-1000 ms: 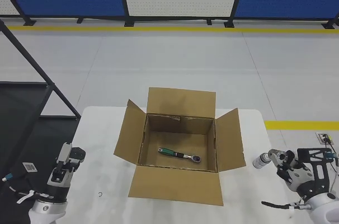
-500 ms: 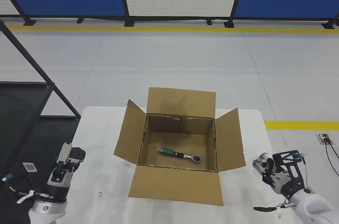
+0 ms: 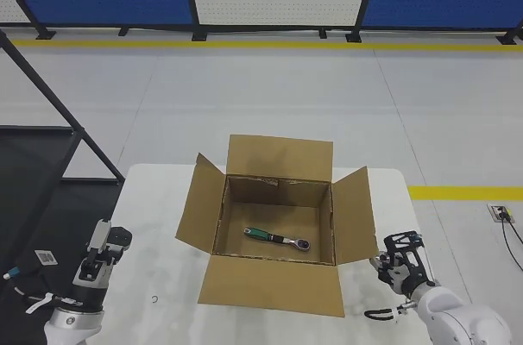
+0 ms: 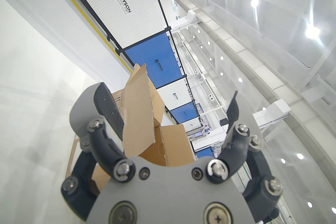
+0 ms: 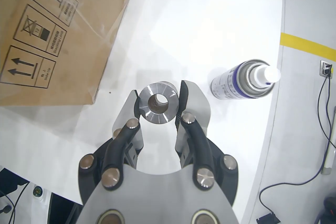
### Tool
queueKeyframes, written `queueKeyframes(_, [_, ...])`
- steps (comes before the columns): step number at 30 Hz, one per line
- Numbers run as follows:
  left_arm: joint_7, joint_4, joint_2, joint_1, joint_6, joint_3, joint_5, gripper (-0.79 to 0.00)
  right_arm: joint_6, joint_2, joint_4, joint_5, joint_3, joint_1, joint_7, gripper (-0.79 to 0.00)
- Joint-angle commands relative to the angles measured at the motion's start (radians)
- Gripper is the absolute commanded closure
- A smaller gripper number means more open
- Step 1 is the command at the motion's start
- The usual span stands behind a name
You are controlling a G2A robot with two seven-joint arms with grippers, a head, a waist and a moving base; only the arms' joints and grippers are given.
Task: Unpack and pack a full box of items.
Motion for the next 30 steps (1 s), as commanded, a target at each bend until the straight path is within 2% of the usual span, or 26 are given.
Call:
queueKeyframes(1, [0.0, 0.0, 0.0, 0.0, 0.0, 0.0, 0.0, -0.785, 0.016, 0.001, 0.019, -0.021, -0.014, 0.009, -0.002, 0.0])
queueKeyframes(10, [0.0, 0.0, 0.0, 0.0, 0.0, 0.0, 0.0, -0.785, 0.076, 0.003, 0.096, -0.093, -0.077, 0.064, -0.007, 0.0])
queueKeyframes(22, [0.0, 0.0, 0.0, 0.0, 0.0, 0.0, 0.0, -0.785, 0.104, 0.007, 0.193, -0.089, -0.105, 0.125, 0.006, 0.0])
queueKeyframes(23, [0.0, 0.0, 0.0, 0.0, 0.0, 0.0, 0.0, -0.785, 0.104, 0.007, 0.195, -0.088, -0.106, 0.128, 0.007, -0.025])
queueKeyframes(24, [0.0, 0.0, 0.0, 0.0, 0.0, 0.0, 0.0, -0.785, 0.107, 0.008, 0.198, -0.087, -0.107, 0.13, 0.008, -0.095])
queueKeyframes(26, [0.0, 0.0, 0.0, 0.0, 0.0, 0.0, 0.0, -0.785, 0.109, 0.009, 0.199, -0.086, -0.109, 0.131, 0.009, -0.323])
queueKeyframes(29, [0.0, 0.0, 0.0, 0.0, 0.0, 0.0, 0.0, -0.785, 0.113, 0.01, 0.199, -0.083, -0.11, 0.132, 0.01, -0.382])
queueKeyframes(30, [0.0, 0.0, 0.0, 0.0, 0.0, 0.0, 0.0, -0.785, 0.113, 0.011, 0.197, -0.082, -0.11, 0.131, 0.009, -0.425])
